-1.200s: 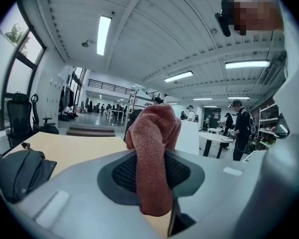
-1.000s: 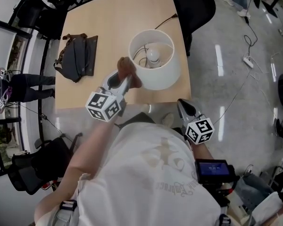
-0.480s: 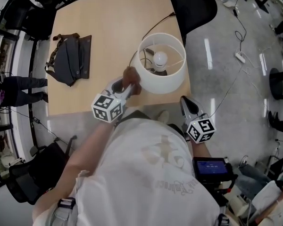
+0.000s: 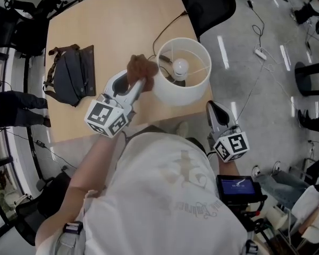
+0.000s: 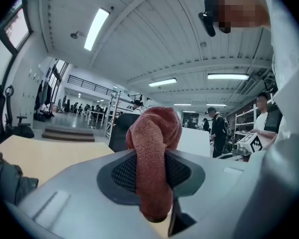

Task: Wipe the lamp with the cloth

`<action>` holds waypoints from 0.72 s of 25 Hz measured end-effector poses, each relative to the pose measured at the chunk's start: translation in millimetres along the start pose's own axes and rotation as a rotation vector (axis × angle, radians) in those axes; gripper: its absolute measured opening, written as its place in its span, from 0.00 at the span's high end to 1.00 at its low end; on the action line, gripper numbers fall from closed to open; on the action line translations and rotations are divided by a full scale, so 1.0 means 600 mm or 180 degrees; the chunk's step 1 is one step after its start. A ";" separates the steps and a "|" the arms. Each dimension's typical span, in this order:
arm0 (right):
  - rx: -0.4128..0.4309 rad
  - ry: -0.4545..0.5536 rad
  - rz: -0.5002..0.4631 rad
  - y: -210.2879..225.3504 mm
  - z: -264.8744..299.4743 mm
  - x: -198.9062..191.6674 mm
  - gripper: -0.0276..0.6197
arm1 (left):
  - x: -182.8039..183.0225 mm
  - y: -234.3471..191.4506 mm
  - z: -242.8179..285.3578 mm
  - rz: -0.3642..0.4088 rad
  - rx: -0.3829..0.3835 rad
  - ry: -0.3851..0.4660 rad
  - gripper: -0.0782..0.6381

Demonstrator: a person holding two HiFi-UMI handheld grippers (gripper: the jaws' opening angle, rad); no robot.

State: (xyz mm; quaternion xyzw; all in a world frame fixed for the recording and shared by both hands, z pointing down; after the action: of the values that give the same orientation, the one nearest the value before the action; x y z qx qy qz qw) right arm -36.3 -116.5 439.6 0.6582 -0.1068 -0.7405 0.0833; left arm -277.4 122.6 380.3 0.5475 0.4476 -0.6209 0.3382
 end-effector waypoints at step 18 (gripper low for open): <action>-0.0653 0.0102 -0.0099 -0.067 -0.010 -0.005 0.94 | -0.030 -0.060 0.088 -0.0084 -0.0510 -0.0521 0.73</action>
State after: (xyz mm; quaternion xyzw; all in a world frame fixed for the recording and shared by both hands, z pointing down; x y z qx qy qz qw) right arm -29.2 -77.1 430.9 0.6596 -0.0189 -0.7381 0.1404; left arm -327.0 85.6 404.7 0.4602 0.4738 -0.6301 0.4082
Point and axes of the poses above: the fingertips, and each gripper's own axes: z forward along the fingers, y to its right, x out of its top, the point moved 9 cm from there along -z, backward along the fingers, and after that the axes turned 9 degrees about y, right-handed, at the moved point
